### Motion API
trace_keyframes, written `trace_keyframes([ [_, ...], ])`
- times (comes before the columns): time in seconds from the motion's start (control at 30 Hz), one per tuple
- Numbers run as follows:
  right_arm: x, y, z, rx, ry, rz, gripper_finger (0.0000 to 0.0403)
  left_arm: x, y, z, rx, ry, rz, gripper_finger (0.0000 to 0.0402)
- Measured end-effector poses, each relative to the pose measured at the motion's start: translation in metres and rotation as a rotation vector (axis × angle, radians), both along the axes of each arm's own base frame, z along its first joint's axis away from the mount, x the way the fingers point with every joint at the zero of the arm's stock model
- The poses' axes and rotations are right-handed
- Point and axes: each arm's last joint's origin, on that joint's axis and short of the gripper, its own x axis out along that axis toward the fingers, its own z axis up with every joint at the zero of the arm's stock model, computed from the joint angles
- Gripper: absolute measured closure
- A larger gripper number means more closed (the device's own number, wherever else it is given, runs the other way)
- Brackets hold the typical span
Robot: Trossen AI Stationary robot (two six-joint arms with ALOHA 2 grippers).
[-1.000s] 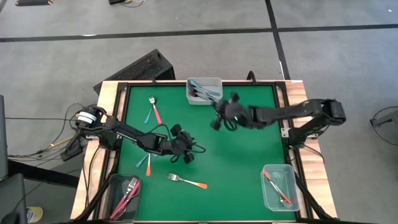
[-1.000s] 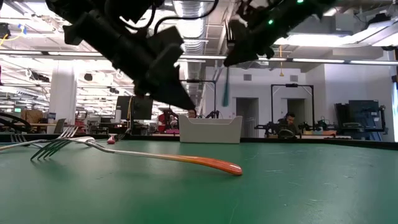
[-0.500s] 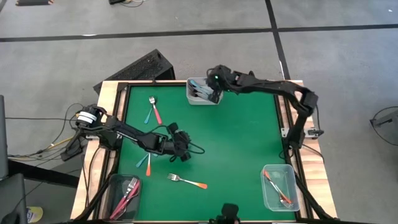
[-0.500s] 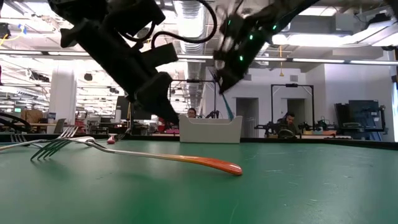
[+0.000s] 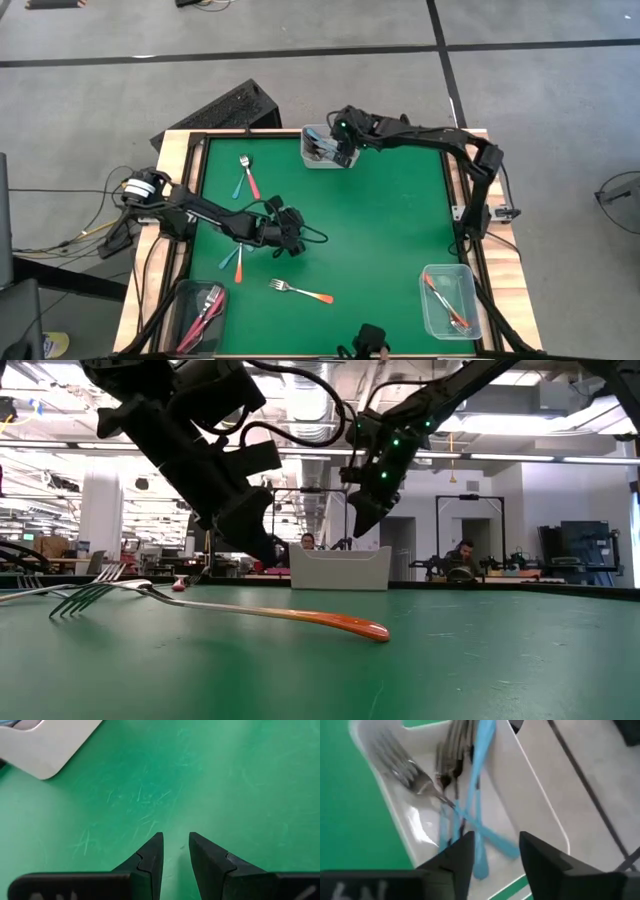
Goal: Sort silverware by color (type)
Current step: Put the right orange fork into the transparent bin
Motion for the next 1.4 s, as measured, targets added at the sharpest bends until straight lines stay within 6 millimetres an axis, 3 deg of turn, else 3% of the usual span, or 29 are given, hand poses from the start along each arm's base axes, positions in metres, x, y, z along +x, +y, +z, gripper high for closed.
trace_keyframes([
  [0.13, -0.001, 0.013, 0.013, 0.023, -0.039, -0.021, 0.0197, -0.004, -0.001, 0.007, -0.015, -0.006, -0.003, 0.032],
  [0.3, 0.0, 0.04, 0.028, 0.201, -0.143, 0.041, 0.02, -0.015, -0.014, 0.028, -0.04, -0.029, -0.061, 0.032],
  [0.53, 0.019, 0.104, 0.043, 0.278, -0.207, 0.24, 0.0217, -0.024, -0.055, 0.028, -0.251, 0.072, -0.474, 0.032],
  [0.67, 0.026, 0.137, 0.046, 0.292, -0.211, 0.301, 0.022, -0.032, -0.077, 0.027, -0.267, 0.097, -0.571, 0.032],
  [0.77, 0.029, 0.158, 0.043, 0.314, -0.205, 0.328, 0.022, -0.037, -0.091, 0.028, -0.269, 0.078, -0.616, 0.032],
  [0.87, 0.029, 0.178, 0.021, 0.337, -0.226, 0.352, 0.022, -0.04, -0.101, 0.029, -0.286, 0.06, -0.629, 0.032],
  [0.97, 0.017, 0.197, -0.009, 0.389, -0.212, 0.34, 0.022, -0.044, -0.107, 0.03, -0.271, 0.048, -0.618, 0.032],
  [1.1, 0.003, 0.225, -0.025, 0.443, -0.278, 0.35, 0.022, -0.044, -0.113, 0.029, -0.251, 0.027, -0.64, 0.032],
  [1.27, -0.012, 0.254, -0.021, 0.459, -0.392, 0.384, 0.022, -0.03, -0.119, 0.022, -0.27, -0.031, -0.737, 0.032],
  [1.4, -0.024, 0.267, -0.008, 0.408, -0.449, 0.384, 0.022, -0.027, -0.118, 0.004, -0.262, 0.038, -0.75, 0.032],
])
